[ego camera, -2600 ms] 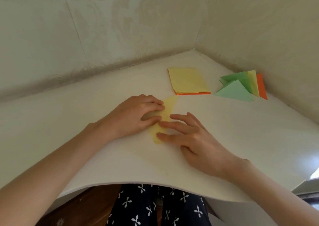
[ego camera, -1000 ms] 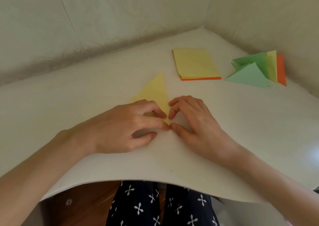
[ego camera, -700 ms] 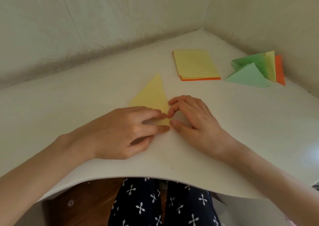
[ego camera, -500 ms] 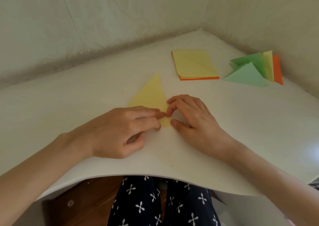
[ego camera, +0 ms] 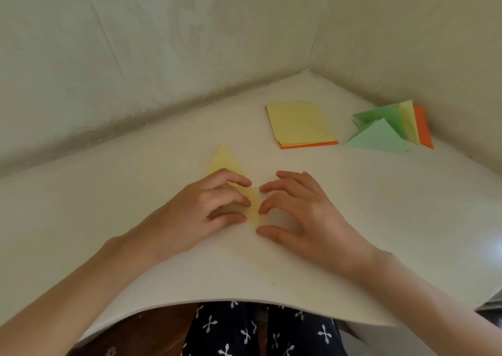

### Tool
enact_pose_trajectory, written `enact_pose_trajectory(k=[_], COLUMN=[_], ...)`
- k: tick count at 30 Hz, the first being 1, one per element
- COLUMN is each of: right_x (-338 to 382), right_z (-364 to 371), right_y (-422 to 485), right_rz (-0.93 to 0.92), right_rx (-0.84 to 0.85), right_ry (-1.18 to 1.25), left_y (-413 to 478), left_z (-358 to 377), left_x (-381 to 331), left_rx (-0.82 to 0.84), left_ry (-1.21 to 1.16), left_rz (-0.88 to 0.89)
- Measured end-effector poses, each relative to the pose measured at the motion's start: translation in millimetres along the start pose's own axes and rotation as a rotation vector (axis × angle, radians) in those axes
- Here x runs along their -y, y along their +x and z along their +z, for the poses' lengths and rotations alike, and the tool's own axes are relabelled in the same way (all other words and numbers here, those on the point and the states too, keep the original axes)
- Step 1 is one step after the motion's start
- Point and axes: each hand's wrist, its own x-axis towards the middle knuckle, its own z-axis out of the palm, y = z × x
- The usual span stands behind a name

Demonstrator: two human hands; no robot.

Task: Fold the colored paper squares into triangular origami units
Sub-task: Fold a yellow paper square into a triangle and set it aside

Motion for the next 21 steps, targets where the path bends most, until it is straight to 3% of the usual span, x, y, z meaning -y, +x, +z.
enact_pose_trajectory(k=[7, 12, 21], right_x=[-6.3, -8.9, -7.1], right_z=[0.7, -0.6, -2.6], right_y=[-2.3, -1.5, 11.2], right_rz=[-0.232, -0.200, -0.266], right_rx=[-0.179, -0.177, -0.088], right_ry=[-0.306, -0.267, -0.159], left_y=[3.2, 5.4, 8.0], left_z=[2.9, 0.0, -2.5], left_x=[2.4, 6.6, 10.2], left_rx=[-0.010, 0.029, 0.088], left_ry=[0.005, -0.113, -0.068], left_rz=[-0.003, -0.093, -0.069])
